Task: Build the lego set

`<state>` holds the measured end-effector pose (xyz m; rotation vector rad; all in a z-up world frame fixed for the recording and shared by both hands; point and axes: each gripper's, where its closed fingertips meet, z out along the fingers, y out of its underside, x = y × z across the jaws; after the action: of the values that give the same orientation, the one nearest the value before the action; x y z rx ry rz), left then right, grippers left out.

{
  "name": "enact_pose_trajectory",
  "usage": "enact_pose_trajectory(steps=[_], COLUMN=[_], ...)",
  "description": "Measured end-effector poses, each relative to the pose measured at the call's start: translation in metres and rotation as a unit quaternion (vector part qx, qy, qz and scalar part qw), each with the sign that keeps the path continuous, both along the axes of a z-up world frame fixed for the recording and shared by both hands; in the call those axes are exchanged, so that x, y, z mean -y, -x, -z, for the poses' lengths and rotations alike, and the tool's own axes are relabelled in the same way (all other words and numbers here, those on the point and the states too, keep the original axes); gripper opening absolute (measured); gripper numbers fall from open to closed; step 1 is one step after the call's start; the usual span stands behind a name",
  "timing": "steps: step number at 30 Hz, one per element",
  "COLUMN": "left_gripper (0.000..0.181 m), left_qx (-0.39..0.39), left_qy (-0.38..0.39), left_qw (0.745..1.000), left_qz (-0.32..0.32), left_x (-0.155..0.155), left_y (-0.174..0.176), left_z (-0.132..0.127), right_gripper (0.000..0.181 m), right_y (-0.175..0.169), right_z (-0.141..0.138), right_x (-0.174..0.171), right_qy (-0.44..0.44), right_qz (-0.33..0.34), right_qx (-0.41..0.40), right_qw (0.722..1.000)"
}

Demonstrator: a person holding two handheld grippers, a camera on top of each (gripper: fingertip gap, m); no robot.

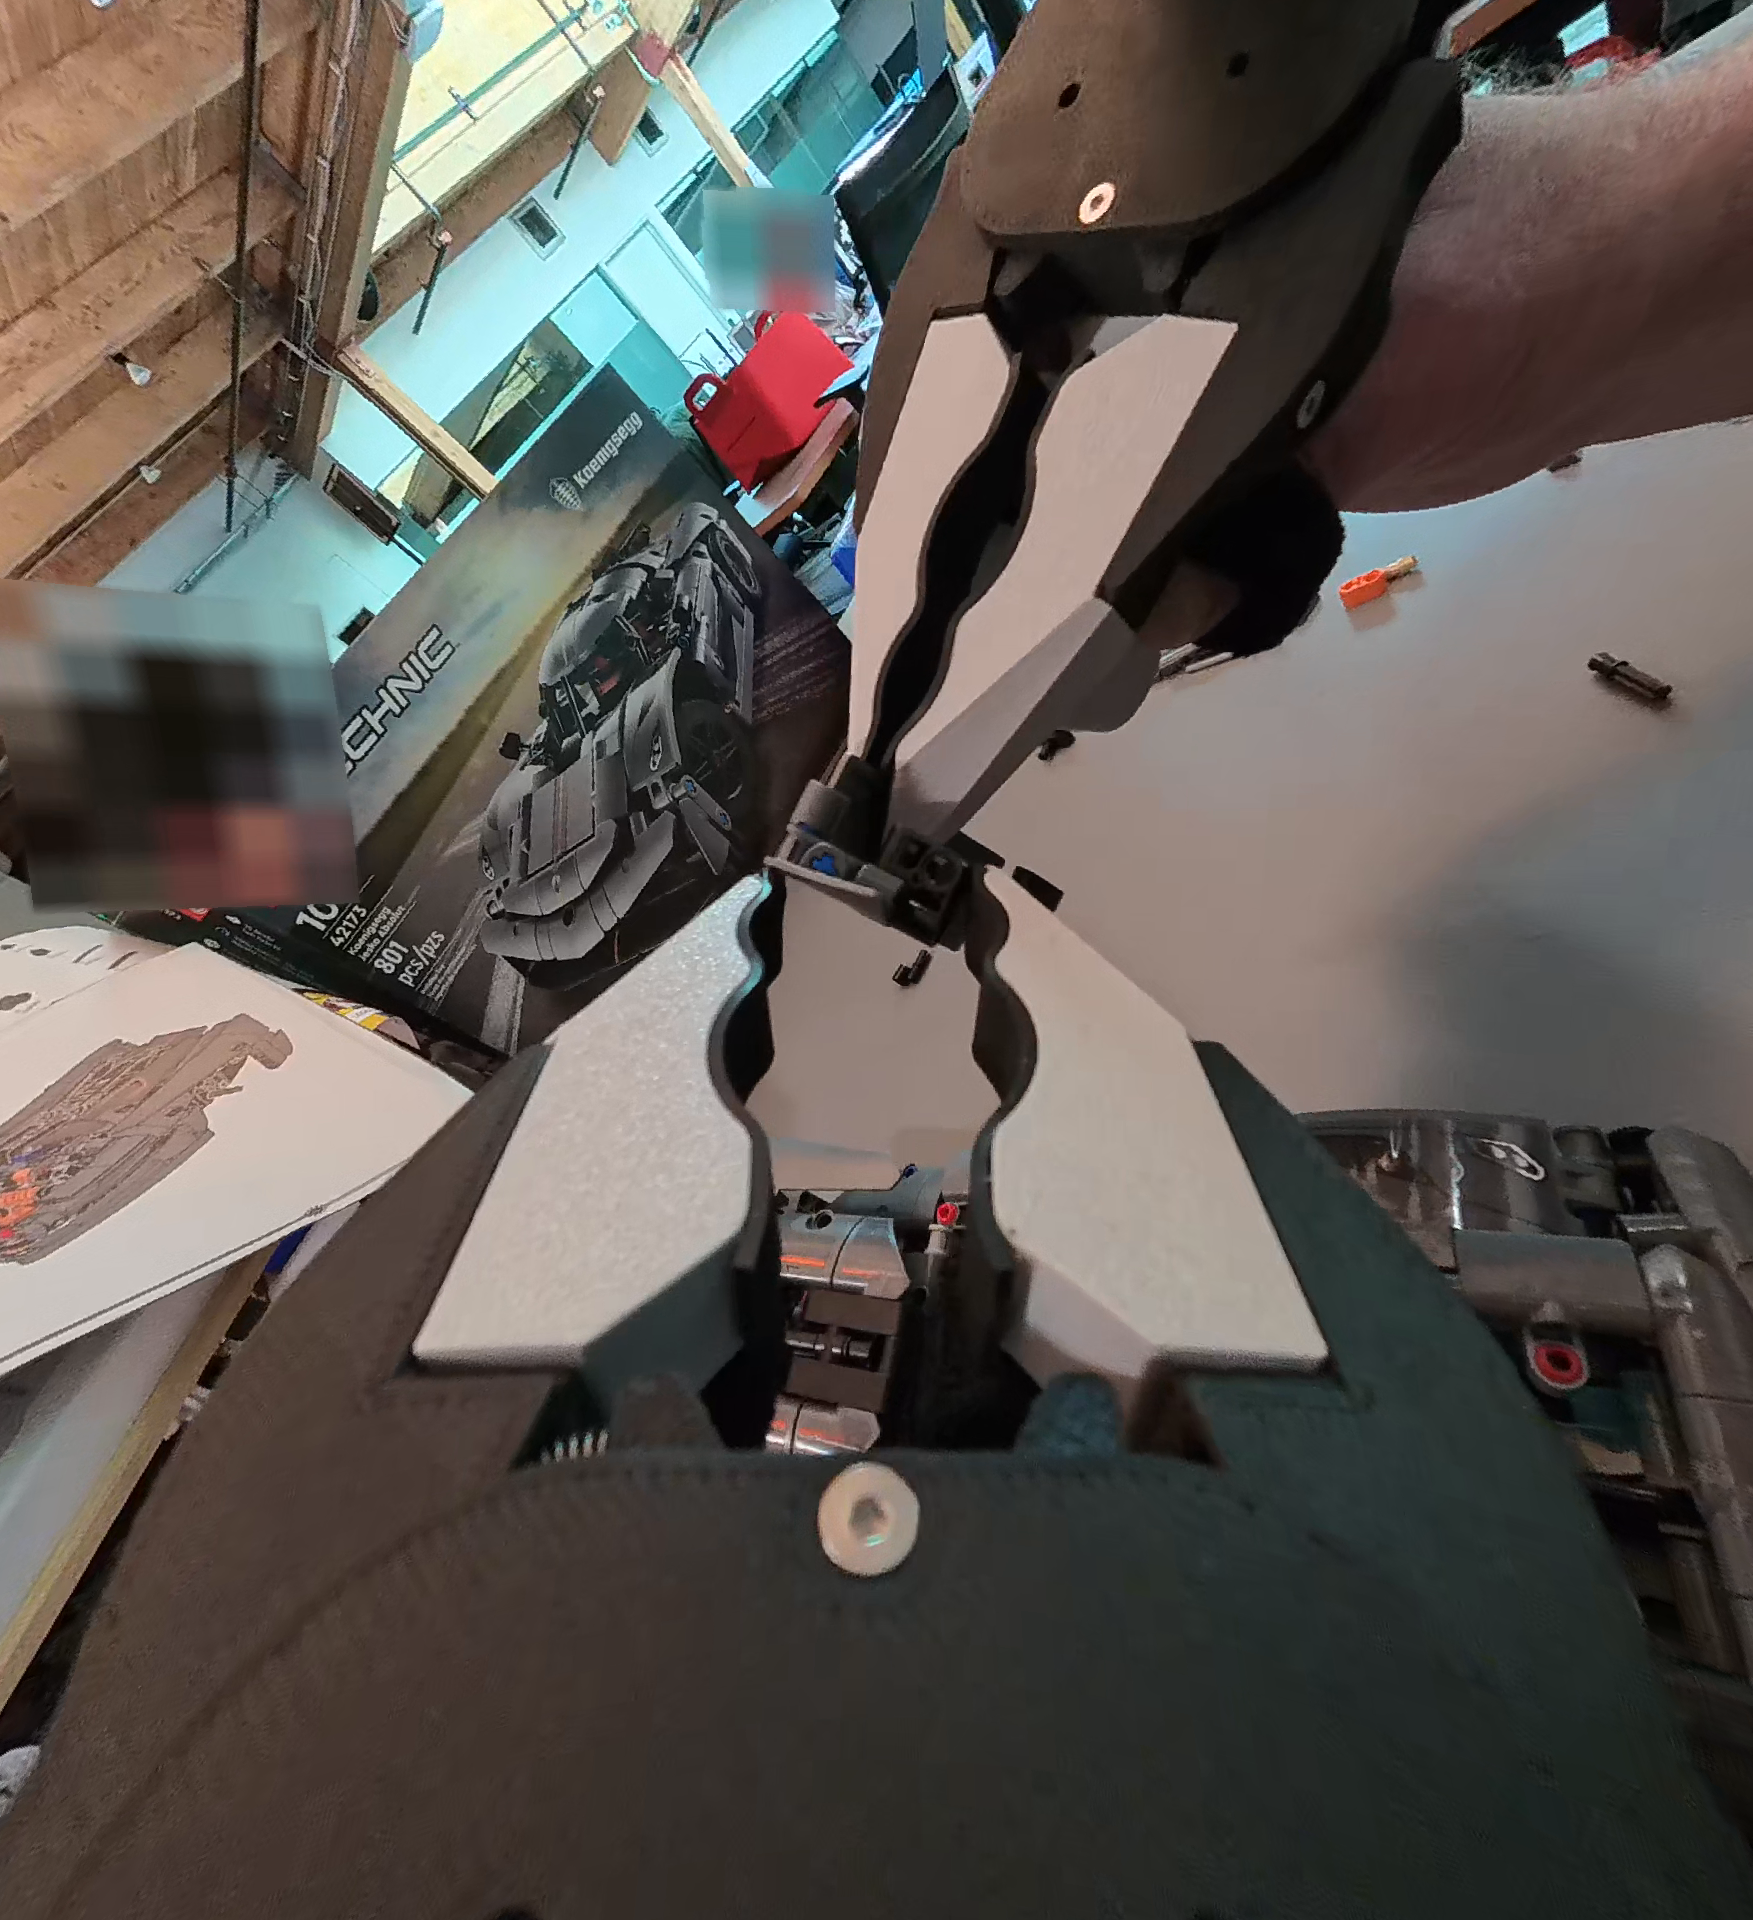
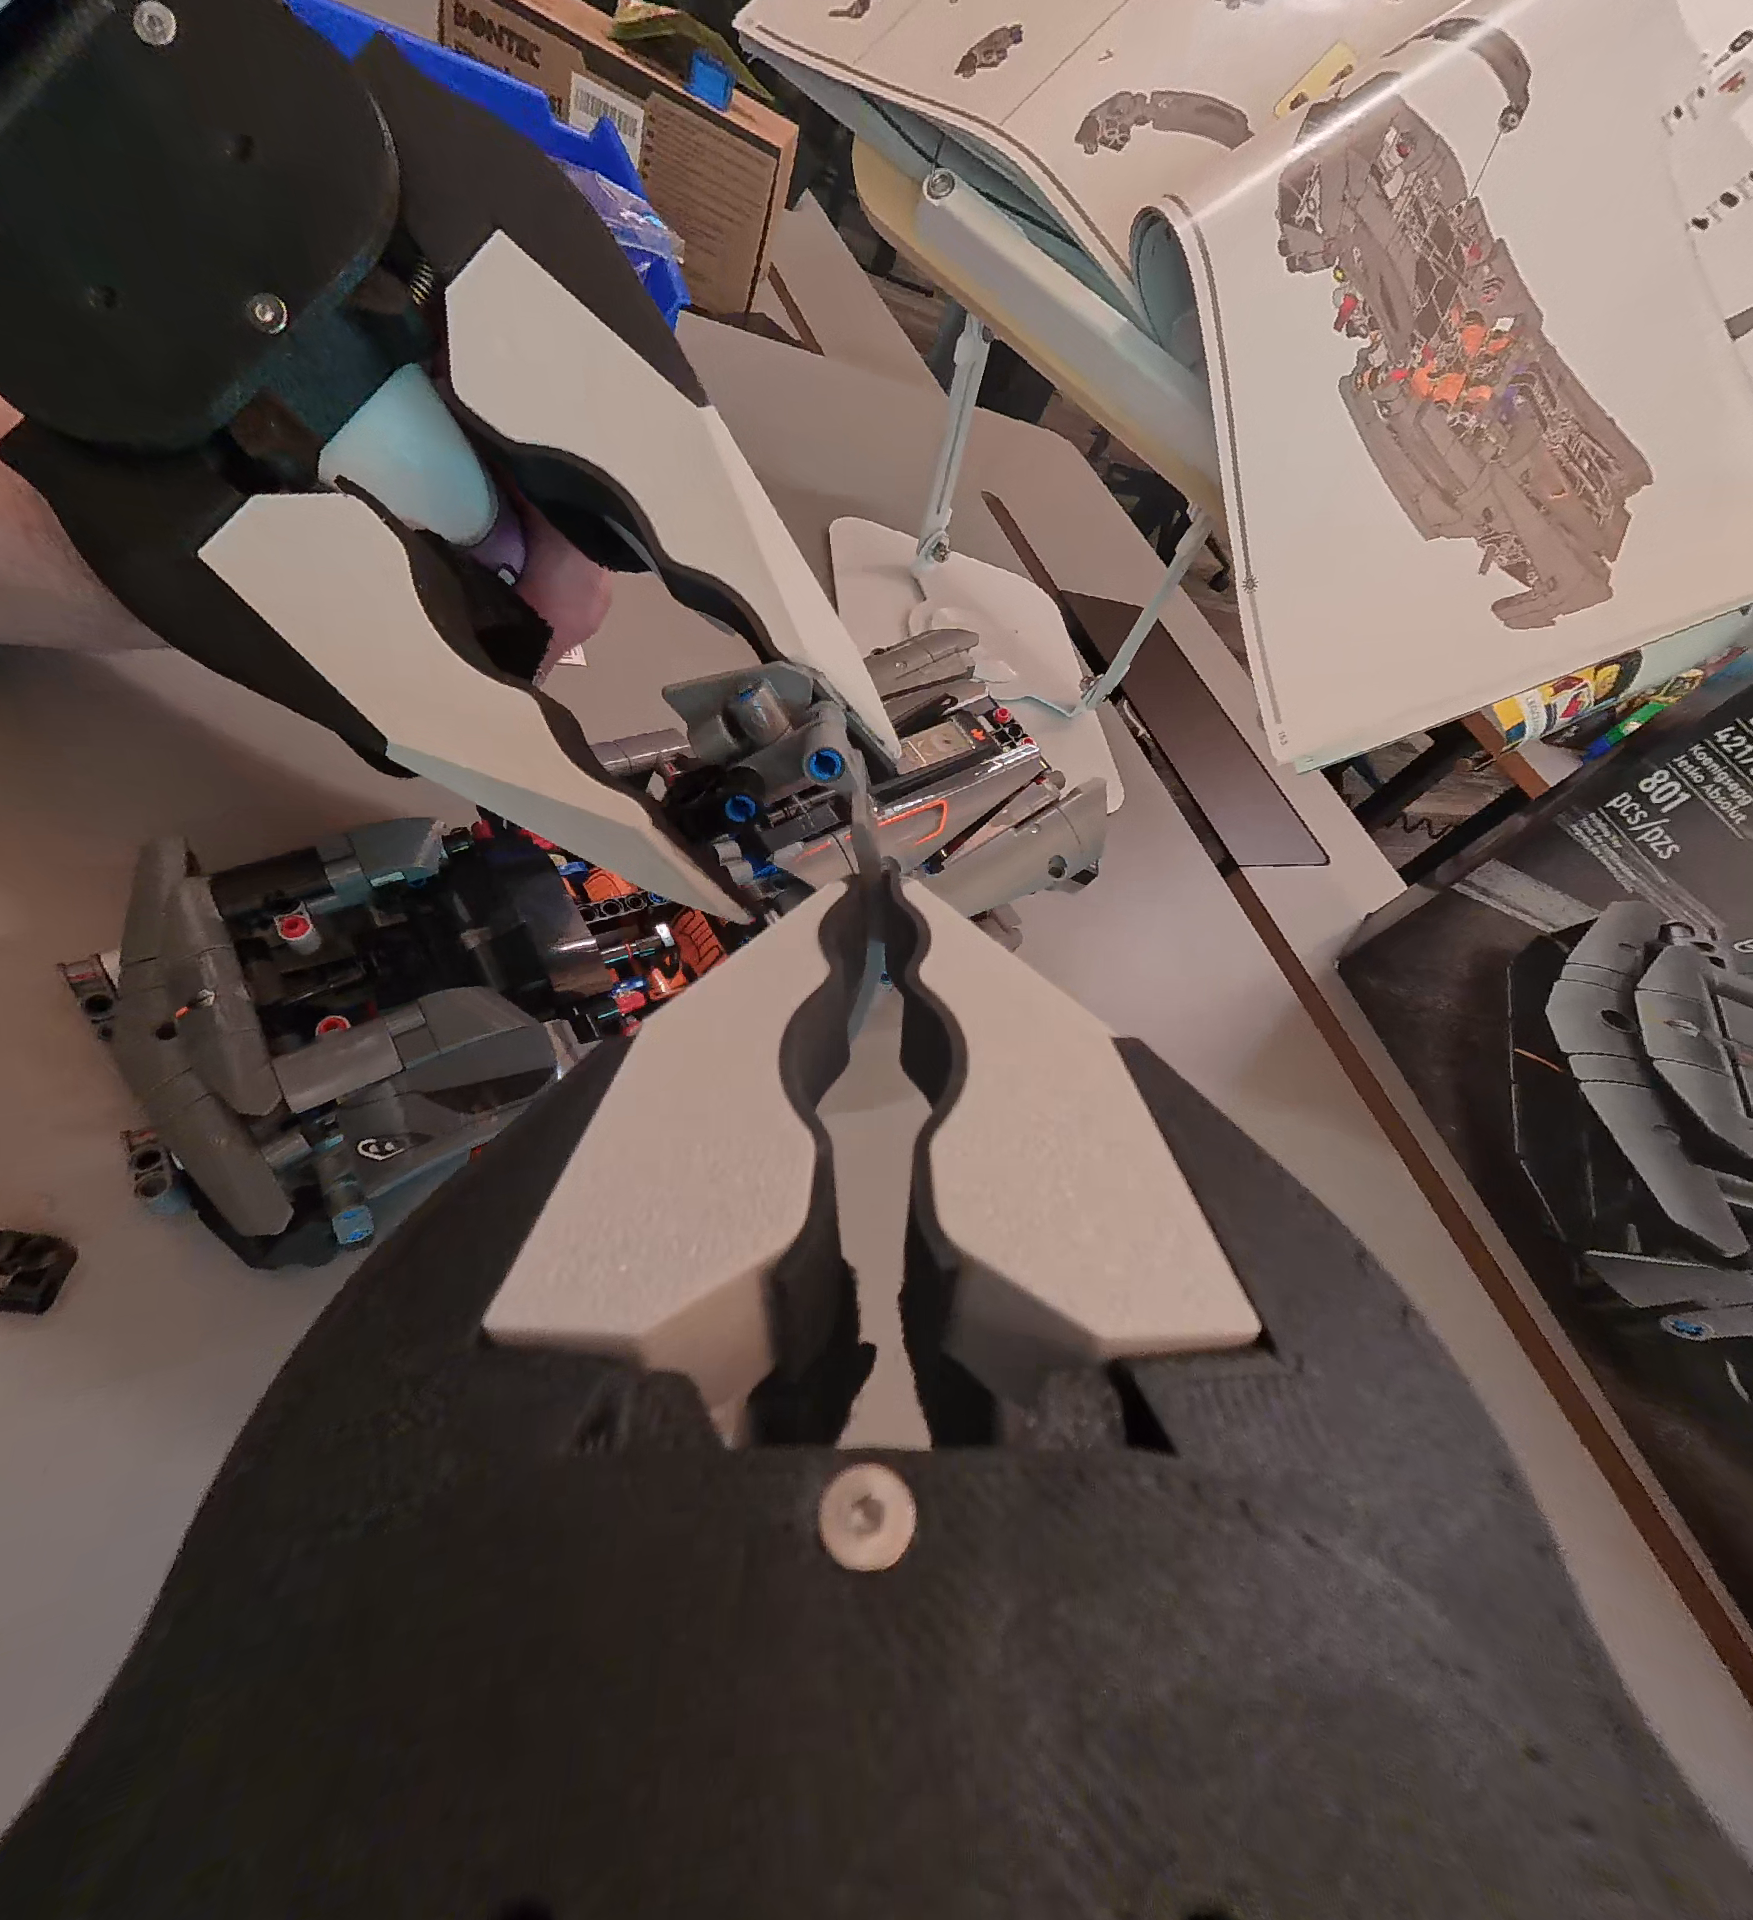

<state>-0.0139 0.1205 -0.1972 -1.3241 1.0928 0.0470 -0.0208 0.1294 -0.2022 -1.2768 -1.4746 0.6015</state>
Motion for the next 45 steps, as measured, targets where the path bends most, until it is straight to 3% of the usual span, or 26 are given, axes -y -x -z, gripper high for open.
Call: enact_pose_trajectory(steps=[15,21,31,45], left_gripper=[0.032,0.032,0.027,0.027], left_qx=[-0.009,0.032,0.048,0.049], left_qy=[-0.016,0.007,0.048,0.048], left_qw=[1.0,0.999,0.997,0.996], left_qz=[-0.009,0.024,0.04,0.048], left_x=[-0.002,0.008,0.007,0.009], left_y=[0.0,0.0,0.002,0.001], left_z=[0.0,-0.01,-0.003,-0.004], right_gripper=[0.001,0.001,0.001,0.001], right_y=[0.0,-0.004,-0.004,-0.005], right_z=[-0.002,-0.002,0.001,0.002], right_x=[0.001,-0.006,-0.009,-0.008], right_qy=[0.02,-0.009,-0.082,-0.076], right_qz=[-0.002,0.017,0.042,0.037], right_qx=[-0.008,0.002,0.035,0.037], right_qw=[1.0,1.0,0.995,0.996])
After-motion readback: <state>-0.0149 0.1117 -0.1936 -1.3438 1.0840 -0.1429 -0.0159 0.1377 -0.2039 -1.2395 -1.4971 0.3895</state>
